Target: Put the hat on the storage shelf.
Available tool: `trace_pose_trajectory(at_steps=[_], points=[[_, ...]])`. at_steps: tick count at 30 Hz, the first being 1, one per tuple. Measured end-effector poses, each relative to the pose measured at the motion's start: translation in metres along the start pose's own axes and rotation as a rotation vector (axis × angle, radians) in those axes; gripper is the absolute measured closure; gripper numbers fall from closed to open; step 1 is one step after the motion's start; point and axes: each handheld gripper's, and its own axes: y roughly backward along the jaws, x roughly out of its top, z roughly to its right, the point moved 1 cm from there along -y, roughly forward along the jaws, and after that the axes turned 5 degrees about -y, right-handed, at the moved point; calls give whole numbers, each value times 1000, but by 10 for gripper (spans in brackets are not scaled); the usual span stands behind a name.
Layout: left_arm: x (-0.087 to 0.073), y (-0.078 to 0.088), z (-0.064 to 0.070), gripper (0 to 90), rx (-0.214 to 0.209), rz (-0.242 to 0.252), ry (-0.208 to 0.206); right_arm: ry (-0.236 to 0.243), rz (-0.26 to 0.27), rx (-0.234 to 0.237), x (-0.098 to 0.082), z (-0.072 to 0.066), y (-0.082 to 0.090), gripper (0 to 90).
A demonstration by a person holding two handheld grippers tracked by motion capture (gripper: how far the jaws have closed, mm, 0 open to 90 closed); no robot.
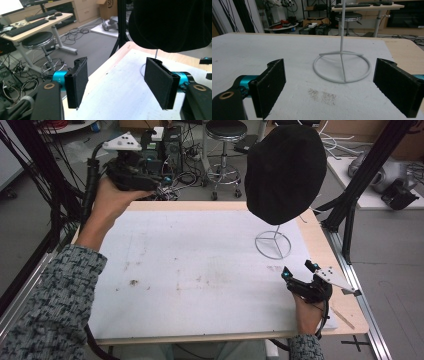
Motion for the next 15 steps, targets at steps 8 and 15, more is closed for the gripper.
trace_pose_trajectory(at_steps=[8,15], points=[[-29,41,-2,276,59,38,47,10,-5,-1,-1,-1,-1,100],[-62,72,1,234,112,66,88,23,-14,-3,-1,-1,-1,100]])
